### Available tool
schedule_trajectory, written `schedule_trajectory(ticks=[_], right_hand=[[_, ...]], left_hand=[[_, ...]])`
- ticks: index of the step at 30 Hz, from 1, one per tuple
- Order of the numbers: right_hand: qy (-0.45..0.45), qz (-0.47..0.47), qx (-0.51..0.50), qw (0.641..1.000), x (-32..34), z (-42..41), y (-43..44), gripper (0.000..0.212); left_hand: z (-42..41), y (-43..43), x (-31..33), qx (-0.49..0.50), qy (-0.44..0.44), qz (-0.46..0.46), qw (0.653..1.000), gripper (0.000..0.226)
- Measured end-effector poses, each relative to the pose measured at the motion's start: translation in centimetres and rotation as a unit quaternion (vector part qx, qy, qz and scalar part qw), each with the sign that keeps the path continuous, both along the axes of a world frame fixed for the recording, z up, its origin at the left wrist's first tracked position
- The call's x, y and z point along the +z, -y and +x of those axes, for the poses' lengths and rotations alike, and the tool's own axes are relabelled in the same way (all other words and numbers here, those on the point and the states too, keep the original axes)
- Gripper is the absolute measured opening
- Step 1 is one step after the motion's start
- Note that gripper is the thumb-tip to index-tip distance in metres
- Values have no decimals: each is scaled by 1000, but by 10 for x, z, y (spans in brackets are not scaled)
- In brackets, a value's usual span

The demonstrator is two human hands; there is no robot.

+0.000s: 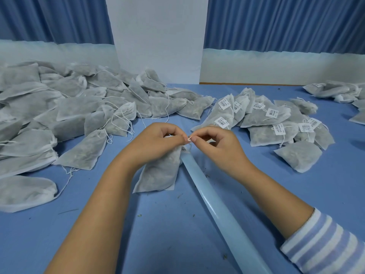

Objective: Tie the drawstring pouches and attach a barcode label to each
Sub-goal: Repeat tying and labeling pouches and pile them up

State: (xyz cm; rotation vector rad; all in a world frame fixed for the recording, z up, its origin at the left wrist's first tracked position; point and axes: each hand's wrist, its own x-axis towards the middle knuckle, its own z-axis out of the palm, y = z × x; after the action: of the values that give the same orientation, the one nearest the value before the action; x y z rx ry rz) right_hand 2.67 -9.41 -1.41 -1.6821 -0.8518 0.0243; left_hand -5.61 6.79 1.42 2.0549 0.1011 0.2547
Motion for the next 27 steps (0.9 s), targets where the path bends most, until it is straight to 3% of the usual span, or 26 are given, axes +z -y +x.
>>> schedule_trajectory(ticks=[8, 12, 20, 27], right_hand=[[-13, 55, 28, 998, -1, -1, 1, 20], [-13, 49, 27, 998, -1, -2, 0, 25], [-53, 70, 53, 995, 0, -2, 2, 12], [-95, 28, 57, 993, 1, 6, 4, 9]], left_hand=[[1, 2, 0, 0, -18, -65, 998, 26], [1, 2, 1, 9, -20, -69, 997, 13], [2, 1, -1, 17, -21, -74, 997, 12], [3, 0, -4, 26, -27, -47, 998, 17]])
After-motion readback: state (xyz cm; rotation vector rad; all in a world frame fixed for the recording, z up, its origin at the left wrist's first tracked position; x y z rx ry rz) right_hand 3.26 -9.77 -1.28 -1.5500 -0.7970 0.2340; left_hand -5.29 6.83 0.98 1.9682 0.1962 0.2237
